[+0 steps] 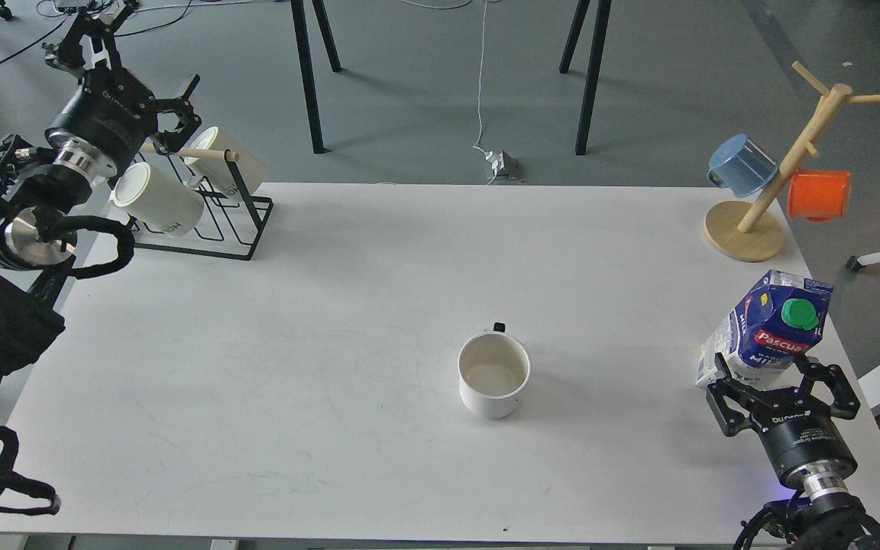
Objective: Place cup and milk with both arms
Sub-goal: 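Grasp the milk carton with the right gripper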
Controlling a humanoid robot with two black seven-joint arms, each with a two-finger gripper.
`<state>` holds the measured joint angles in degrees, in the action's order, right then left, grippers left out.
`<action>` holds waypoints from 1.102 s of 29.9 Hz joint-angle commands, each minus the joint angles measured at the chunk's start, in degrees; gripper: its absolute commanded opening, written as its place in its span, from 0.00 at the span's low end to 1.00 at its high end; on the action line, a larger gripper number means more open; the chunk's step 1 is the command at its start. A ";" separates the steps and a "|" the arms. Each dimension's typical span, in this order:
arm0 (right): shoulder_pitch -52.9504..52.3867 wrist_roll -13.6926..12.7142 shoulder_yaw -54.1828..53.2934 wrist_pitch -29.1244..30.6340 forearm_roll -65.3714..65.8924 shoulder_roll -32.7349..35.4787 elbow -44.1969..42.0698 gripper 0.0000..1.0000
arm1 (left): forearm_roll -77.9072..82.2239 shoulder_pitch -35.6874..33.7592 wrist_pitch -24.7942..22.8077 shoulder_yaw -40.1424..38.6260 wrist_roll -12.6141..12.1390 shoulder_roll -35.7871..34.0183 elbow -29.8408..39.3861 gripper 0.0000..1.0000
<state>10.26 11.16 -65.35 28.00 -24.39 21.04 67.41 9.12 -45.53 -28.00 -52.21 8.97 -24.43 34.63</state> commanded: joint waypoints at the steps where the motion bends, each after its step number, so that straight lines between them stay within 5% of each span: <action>1: 3.67 1.74 -2.39 0.00 0.48 2.58 4.35 0.98 | -3.28 -0.70 0.00 -1.04 0.87 -1.13 0.17 1.00; 33: 3.10 1.76 -2.59 0.00 0.92 1.90 4.13 0.98 | -3.32 -0.97 0.00 -1.06 0.88 -1.41 0.09 1.00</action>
<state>13.55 12.92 -67.76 28.00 -23.47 23.14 71.40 5.80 -46.50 -28.00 -53.26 9.84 -25.75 34.81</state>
